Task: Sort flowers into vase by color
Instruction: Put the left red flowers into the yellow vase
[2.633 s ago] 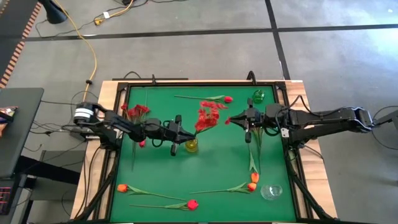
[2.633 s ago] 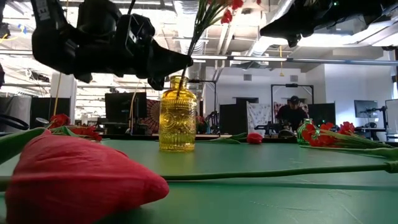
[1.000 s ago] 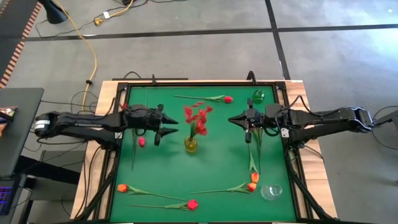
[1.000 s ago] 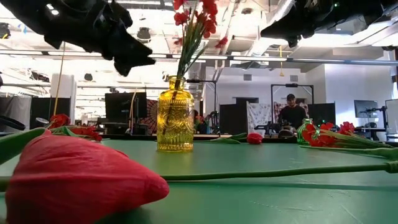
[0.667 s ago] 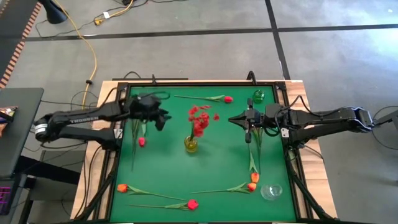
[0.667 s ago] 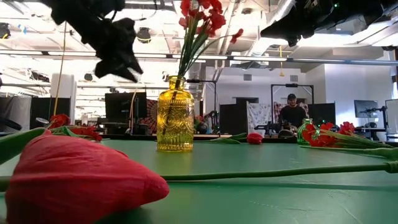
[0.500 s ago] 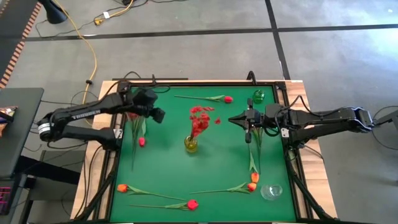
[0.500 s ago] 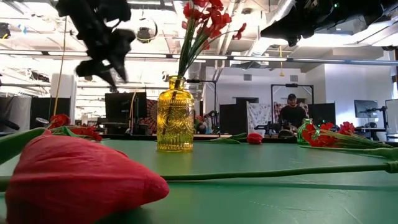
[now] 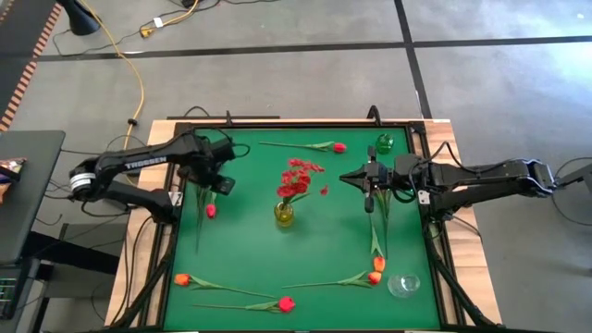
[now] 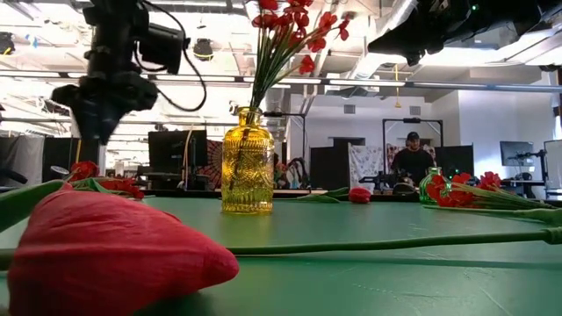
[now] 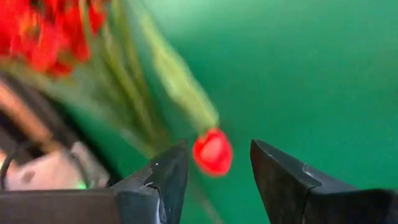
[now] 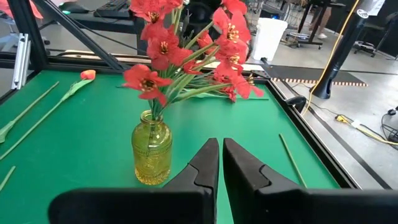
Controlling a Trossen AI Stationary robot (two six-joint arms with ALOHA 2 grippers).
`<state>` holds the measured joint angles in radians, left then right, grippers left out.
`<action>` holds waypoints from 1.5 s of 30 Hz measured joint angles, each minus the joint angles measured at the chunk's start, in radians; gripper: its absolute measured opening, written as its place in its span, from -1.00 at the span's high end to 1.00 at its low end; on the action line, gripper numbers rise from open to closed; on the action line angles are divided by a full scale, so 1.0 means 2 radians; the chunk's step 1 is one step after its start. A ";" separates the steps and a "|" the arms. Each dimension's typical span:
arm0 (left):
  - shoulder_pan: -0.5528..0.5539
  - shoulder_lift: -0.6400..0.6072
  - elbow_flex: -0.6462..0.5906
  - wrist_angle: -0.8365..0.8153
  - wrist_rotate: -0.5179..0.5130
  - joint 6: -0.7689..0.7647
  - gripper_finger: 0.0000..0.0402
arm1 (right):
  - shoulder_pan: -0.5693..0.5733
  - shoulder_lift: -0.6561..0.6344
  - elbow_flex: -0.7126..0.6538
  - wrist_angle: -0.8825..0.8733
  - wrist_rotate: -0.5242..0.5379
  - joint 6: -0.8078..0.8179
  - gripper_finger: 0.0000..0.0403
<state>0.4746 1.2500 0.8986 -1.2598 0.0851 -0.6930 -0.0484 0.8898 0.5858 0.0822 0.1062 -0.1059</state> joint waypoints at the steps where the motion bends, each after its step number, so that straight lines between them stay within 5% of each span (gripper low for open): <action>1: -0.002 0.002 0.000 -0.013 0.002 0.000 0.19 | 0.000 0.000 0.000 0.000 0.000 0.000 0.75; 12: -0.005 0.005 -0.063 -0.027 -0.009 -0.015 0.19 | 0.000 0.000 0.000 0.000 0.000 0.000 0.75; 39: -0.005 0.005 -0.195 0.140 0.017 -0.065 0.21 | 0.000 0.000 0.000 -0.024 -0.001 -0.017 0.75; 45: -0.006 0.005 -0.193 0.143 0.012 -0.058 0.38 | 0.000 0.000 0.000 -0.025 -0.001 -0.017 0.75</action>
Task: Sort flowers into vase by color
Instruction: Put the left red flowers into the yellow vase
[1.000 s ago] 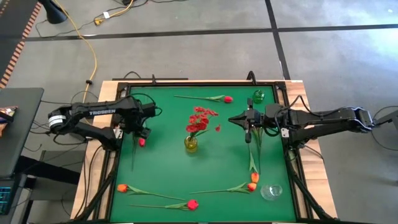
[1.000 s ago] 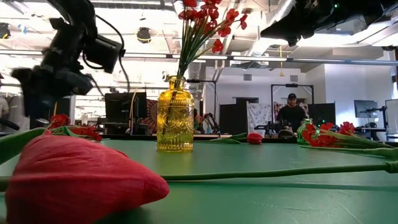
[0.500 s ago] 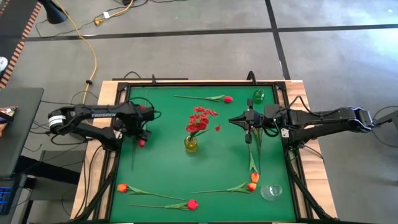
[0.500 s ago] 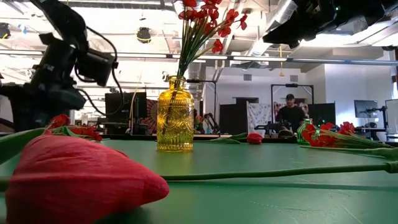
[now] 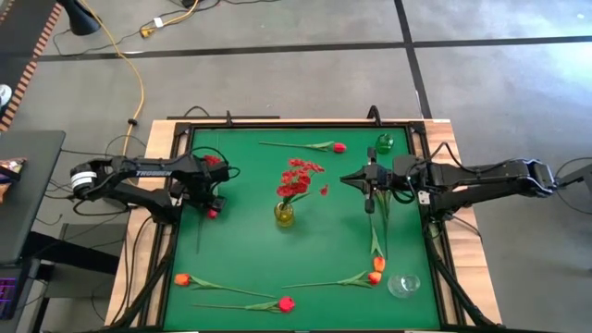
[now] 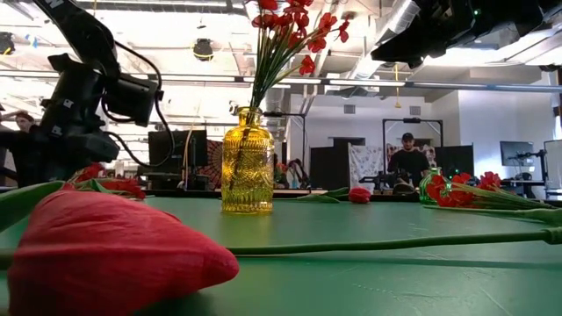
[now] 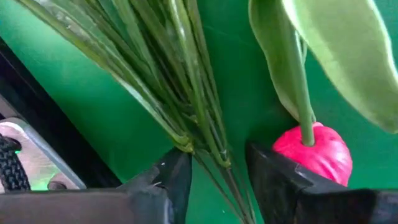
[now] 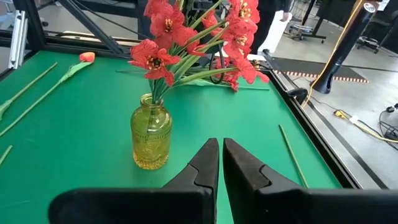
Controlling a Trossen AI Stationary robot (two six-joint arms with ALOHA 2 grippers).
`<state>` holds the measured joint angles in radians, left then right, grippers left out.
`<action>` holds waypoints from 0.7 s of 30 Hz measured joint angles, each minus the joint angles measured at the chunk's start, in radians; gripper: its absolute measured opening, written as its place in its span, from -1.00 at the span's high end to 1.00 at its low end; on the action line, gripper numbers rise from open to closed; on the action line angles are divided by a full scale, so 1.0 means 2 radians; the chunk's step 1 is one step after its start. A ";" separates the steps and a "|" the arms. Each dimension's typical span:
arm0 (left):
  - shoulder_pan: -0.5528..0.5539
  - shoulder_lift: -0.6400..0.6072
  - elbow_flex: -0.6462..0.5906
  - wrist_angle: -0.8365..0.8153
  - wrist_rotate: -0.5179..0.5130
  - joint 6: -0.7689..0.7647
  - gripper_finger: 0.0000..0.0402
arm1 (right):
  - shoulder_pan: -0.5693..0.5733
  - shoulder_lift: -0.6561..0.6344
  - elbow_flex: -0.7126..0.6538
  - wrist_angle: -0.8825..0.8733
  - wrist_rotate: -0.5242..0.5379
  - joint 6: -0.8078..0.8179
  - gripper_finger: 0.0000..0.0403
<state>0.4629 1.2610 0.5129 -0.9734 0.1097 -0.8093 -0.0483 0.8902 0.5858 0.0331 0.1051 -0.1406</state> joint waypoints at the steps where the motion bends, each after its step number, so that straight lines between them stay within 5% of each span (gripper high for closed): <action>1: 0.000 0.000 0.000 0.001 0.000 0.000 0.43 | 0.000 0.000 0.000 0.000 0.000 0.000 0.75; 10: 0.000 0.000 0.000 0.000 -0.009 -0.004 0.94 | 0.000 0.000 0.000 0.000 0.000 0.000 0.75; 21: 0.002 -0.026 0.063 -0.017 -0.057 -0.034 0.99 | 0.000 0.000 0.000 -0.002 0.000 0.000 0.75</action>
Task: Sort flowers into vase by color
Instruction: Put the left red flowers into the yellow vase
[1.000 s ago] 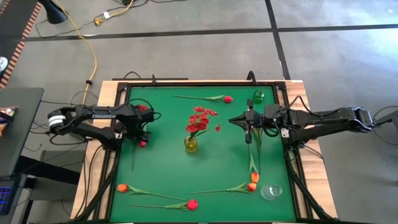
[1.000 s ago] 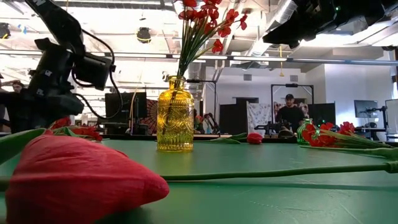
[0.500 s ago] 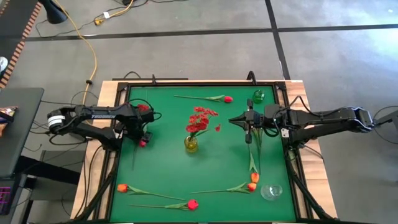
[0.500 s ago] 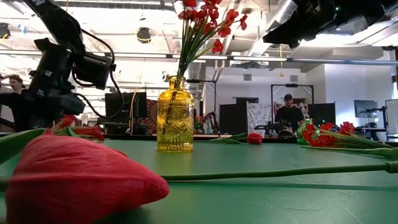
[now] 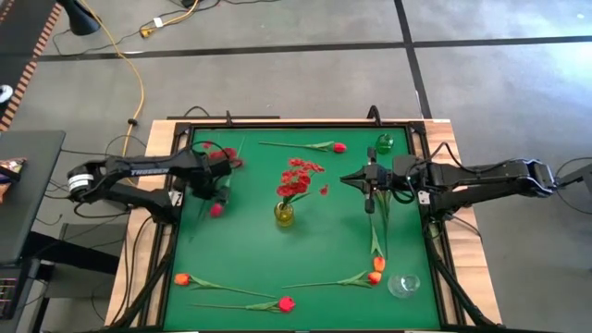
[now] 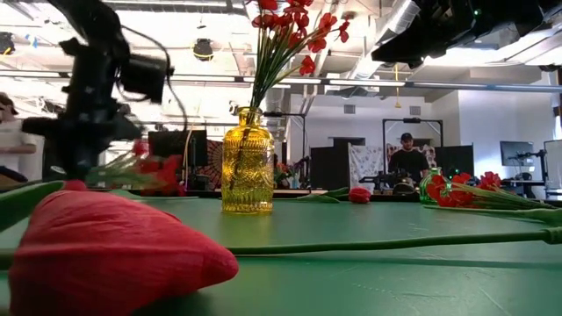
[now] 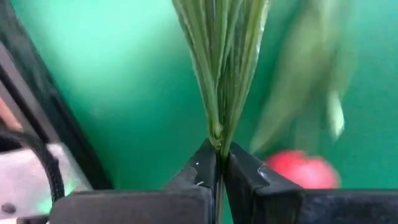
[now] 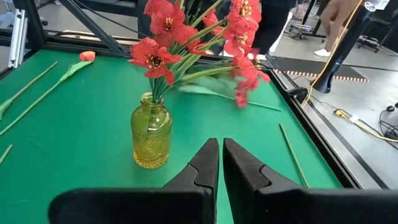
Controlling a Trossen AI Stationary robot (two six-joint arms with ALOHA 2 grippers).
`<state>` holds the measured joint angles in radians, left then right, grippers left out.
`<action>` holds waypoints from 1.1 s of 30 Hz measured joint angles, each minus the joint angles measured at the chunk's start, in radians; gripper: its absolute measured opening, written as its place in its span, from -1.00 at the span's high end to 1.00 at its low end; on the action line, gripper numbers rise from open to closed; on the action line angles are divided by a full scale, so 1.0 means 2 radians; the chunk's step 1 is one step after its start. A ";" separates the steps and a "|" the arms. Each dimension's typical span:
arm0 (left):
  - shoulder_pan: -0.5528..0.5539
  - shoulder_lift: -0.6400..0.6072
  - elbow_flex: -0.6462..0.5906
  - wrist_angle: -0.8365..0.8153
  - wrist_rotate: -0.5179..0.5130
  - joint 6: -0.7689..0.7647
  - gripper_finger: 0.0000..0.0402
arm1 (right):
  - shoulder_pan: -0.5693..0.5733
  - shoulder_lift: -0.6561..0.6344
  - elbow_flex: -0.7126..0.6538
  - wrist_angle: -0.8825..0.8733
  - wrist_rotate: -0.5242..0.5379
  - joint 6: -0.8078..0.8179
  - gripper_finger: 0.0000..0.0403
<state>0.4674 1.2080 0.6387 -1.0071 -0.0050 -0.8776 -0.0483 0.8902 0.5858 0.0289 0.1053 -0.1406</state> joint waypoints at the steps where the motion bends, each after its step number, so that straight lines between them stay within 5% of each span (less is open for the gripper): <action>1: 0.003 -0.005 0.009 0.000 -0.005 0.000 0.99 | 0.000 0.000 0.000 0.000 0.000 0.000 0.75; 12: 0.038 -0.038 0.140 -0.014 -0.058 0.052 0.99 | 0.000 0.000 0.000 0.000 0.000 -0.013 0.75; 23: 0.052 -0.040 0.275 0.022 -0.057 0.141 0.99 | 0.000 0.000 0.000 0.001 0.000 -0.013 0.75; 33: 0.040 -0.040 0.280 0.180 0.039 0.231 0.99 | 0.001 0.000 0.000 0.005 0.000 0.005 0.75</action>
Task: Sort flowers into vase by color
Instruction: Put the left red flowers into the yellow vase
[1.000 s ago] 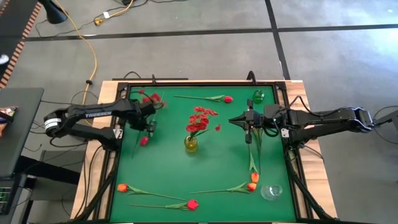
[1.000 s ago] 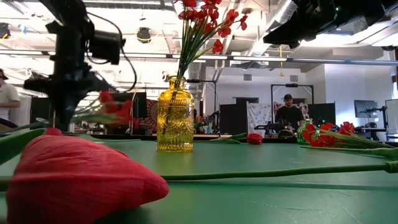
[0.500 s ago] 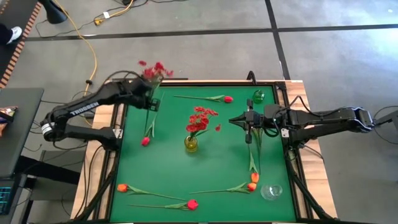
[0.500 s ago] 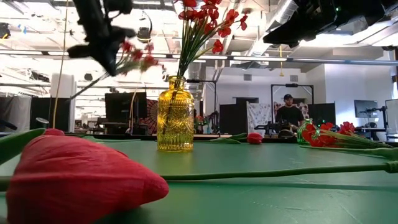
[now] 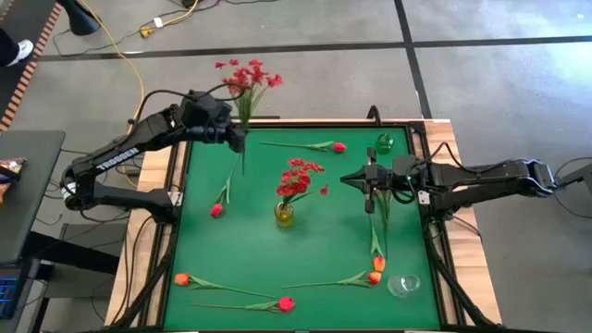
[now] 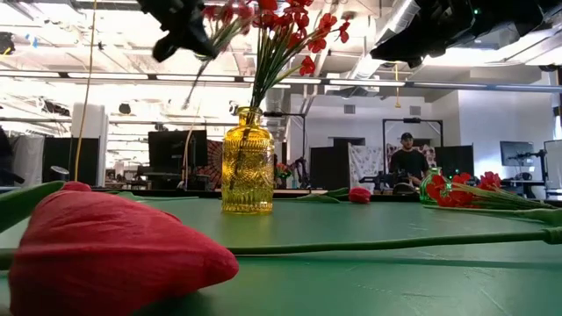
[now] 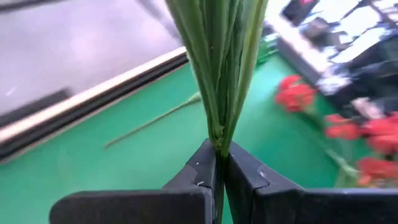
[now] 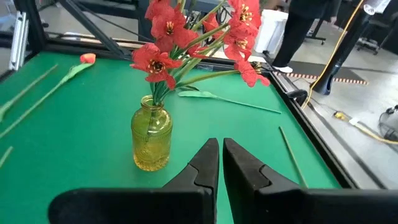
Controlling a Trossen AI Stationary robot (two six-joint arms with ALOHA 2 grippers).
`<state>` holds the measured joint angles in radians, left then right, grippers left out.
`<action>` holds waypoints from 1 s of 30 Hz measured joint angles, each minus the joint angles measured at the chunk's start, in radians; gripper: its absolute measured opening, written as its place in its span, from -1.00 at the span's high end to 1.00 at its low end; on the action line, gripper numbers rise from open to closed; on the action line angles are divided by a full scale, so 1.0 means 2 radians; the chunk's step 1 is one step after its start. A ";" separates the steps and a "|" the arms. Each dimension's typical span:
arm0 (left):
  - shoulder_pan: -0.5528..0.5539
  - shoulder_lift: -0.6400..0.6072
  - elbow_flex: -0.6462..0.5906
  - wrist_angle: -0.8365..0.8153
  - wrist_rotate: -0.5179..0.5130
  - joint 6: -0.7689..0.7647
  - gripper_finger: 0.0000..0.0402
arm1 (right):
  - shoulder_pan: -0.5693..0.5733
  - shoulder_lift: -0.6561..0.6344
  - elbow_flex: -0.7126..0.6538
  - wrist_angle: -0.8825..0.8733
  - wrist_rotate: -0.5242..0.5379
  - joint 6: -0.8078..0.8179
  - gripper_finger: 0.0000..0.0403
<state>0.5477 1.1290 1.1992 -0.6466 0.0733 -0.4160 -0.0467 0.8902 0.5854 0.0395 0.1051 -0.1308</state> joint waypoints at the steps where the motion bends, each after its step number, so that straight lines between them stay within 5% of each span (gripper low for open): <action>1: -0.003 0.000 -0.005 0.021 0.011 0.006 0.99 | 0.000 0.000 0.000 0.000 0.000 0.005 0.75; 9: -0.037 -0.017 -0.065 0.185 0.121 0.040 0.99 | 0.003 0.000 0.000 0.000 0.000 0.044 0.75; 15: -0.056 -0.054 -0.132 0.282 0.156 0.031 0.99 | 0.015 0.000 0.000 0.000 0.000 0.044 0.75; 30: -0.135 -0.105 -0.307 0.517 0.089 -0.034 0.99 | 0.017 0.000 0.000 0.006 0.000 0.044 0.75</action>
<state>0.2786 0.9195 0.5855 0.3869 0.2511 -0.4833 -0.0124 0.8898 0.5854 0.0517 0.1051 -0.0429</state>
